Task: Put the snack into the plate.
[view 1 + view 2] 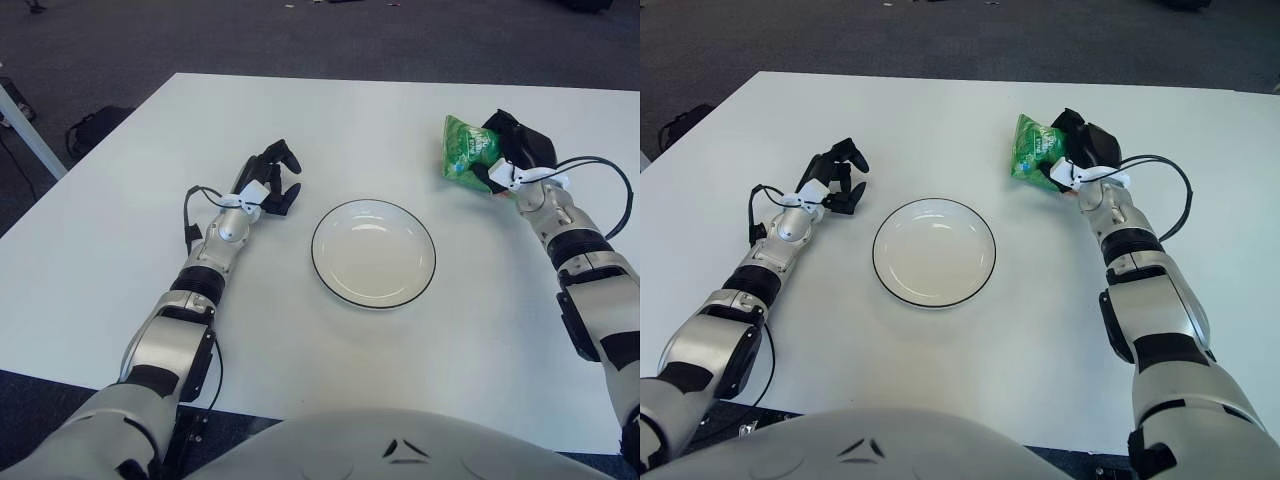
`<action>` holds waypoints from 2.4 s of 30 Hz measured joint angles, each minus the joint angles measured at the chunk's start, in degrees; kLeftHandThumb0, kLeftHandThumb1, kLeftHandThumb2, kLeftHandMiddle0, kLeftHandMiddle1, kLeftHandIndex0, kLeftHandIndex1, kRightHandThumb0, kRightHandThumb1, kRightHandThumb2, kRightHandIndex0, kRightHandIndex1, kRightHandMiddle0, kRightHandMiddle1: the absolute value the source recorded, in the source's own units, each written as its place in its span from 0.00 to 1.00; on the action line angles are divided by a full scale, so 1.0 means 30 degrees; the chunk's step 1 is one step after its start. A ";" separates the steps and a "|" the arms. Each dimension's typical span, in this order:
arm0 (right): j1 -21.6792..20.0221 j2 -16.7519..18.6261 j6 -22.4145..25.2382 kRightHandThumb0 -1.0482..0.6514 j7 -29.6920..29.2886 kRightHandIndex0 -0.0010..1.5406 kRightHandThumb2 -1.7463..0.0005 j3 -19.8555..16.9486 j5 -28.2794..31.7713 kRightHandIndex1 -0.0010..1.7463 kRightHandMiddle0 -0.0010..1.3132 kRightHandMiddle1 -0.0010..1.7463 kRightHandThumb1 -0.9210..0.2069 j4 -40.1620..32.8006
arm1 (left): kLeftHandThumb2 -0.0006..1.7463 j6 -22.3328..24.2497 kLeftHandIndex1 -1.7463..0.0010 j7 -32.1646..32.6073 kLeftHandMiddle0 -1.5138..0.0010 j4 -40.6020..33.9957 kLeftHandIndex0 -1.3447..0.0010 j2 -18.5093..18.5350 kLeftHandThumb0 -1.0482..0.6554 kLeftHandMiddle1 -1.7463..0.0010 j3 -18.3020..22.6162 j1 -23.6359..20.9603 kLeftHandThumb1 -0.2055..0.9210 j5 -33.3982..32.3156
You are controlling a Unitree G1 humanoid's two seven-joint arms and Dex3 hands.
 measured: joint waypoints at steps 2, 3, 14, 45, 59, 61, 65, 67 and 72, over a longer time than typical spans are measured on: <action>0.0000 0.0022 0.0113 0.62 0.0209 0.54 0.12 -0.0135 0.0119 0.91 0.42 1.00 0.73 -0.0326 | 0.70 0.0013 0.00 -0.0083 0.31 0.0001 0.59 0.0003 0.35 0.00 0.0022 0.0000 0.53 -0.0079; 0.0001 0.0037 0.0155 0.62 0.0360 0.54 0.12 -0.0231 0.0249 0.91 0.42 1.00 0.73 -0.0526 | 0.70 0.0024 0.00 -0.0128 0.31 0.0003 0.59 0.0005 0.35 0.00 0.0033 0.0000 0.53 -0.0133; 0.0550 0.0806 0.1197 0.62 0.2206 0.56 0.09 -0.1158 0.1186 0.93 0.44 1.00 0.77 -0.5894 | 0.70 0.0058 0.00 -0.0057 0.31 0.0181 0.59 0.0000 0.35 0.00 0.0075 -0.0139 0.52 -0.0205; 0.5173 0.2486 -0.2738 0.62 0.8687 0.58 0.06 -0.0661 0.1994 0.93 0.47 1.00 0.81 -1.8358 | 0.71 0.0597 0.00 -0.0652 0.33 0.0992 0.58 -0.0433 0.34 0.00 0.0597 -0.0612 0.52 -0.1136; 0.6008 0.2373 -0.5118 0.62 1.0807 0.59 0.05 0.0042 0.2369 0.93 0.48 1.00 0.83 -1.8345 | 0.71 0.1682 0.00 -0.1791 0.35 0.0832 0.58 -0.0883 0.34 0.00 0.1495 -0.0598 0.52 -0.2720; 0.6008 0.2251 -0.5298 0.62 1.1476 0.60 0.04 0.0184 0.2592 0.93 0.48 1.00 0.84 -1.8361 | 0.71 0.1766 0.00 -0.1796 0.35 0.0752 0.58 -0.0938 0.34 0.00 0.1527 -0.0587 0.52 -0.2733; 0.6007 0.1840 -0.5587 0.62 1.2758 0.58 0.04 0.0393 0.2844 0.95 0.48 1.00 0.83 -1.8465 | 0.71 0.1914 0.00 -0.1801 0.35 0.0588 0.58 -0.1021 0.35 0.00 0.1548 -0.0539 0.52 -0.2736; 0.5992 0.1527 -0.5866 0.62 1.3392 0.58 0.04 0.0508 0.2878 0.96 0.50 0.98 0.84 -1.8465 | 0.71 0.2037 0.00 -0.1835 0.35 0.0446 0.58 -0.1084 0.35 0.00 0.1565 -0.0490 0.52 -0.2780; 0.5717 0.0866 -0.6346 0.61 1.4734 0.56 0.08 0.0812 0.2863 1.00 0.59 0.85 0.84 -1.8472 | 0.71 0.2457 0.00 -0.2152 0.34 0.0078 0.59 -0.1241 0.35 0.00 0.1704 -0.0329 0.52 -0.3282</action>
